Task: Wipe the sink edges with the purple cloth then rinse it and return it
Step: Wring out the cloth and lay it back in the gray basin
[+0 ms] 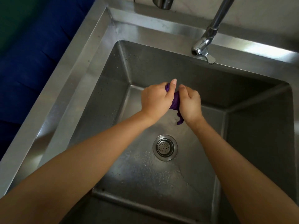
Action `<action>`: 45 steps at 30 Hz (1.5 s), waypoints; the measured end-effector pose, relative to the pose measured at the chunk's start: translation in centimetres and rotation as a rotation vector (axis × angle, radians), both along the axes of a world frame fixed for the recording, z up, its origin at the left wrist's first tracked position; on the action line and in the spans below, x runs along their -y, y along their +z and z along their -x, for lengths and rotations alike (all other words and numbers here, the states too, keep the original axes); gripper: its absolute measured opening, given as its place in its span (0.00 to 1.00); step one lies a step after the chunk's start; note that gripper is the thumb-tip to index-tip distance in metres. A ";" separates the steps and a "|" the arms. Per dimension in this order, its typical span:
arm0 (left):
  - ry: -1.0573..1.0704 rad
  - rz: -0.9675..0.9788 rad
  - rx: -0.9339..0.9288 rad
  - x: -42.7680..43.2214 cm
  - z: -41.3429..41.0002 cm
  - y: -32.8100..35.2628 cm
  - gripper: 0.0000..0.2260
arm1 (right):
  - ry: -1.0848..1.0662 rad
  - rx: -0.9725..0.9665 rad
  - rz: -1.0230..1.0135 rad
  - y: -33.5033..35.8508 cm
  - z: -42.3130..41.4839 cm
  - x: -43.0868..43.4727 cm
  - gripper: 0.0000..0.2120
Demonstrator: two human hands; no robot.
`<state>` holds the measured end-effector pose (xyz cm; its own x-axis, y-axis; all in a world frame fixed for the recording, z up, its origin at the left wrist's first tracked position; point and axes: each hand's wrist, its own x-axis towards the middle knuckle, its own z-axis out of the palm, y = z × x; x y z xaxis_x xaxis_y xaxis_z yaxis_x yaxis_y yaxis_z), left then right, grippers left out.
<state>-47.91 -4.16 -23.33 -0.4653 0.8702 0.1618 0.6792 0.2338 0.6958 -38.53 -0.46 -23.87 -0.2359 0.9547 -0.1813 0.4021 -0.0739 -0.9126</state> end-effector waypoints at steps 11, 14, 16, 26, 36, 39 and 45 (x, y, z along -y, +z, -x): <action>-0.148 0.044 -0.191 -0.7 -3.8 2.2 0.23 | 0.032 -0.325 0.637 0.6 -5.6 2.2 0.29; -0.193 0.092 -0.225 -0.9 -4.8 3.3 0.24 | -0.057 -0.173 0.475 1.9 -6.6 2.8 0.31; -0.240 0.104 -0.226 -0.7 -5.3 4.0 0.24 | -0.118 -0.079 0.381 3.1 -6.9 3.4 0.33; -0.490 0.145 -0.346 3.6 -6.8 7.9 0.23 | -0.135 0.335 0.040 7.8 -9.8 9.1 0.29; -0.471 0.436 0.276 4.5 -6.9 12.0 0.30 | 0.049 0.033 0.202 13.5 -16.7 15.3 0.16; -0.443 0.383 0.301 4.9 -8.6 14.2 0.28 | 0.056 0.070 0.232 14.2 -18.8 16.1 0.18; -0.590 0.390 0.277 6.6 -10.7 19.1 0.33 | -0.074 0.079 0.176 18.8 -21.4 17.3 0.18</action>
<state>-37.18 -10.79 -4.26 0.1158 0.9578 -0.2632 0.5806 0.1497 0.8003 -17.13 -17.79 -5.08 -0.1448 0.9208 -0.3621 0.4595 -0.2615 -0.8488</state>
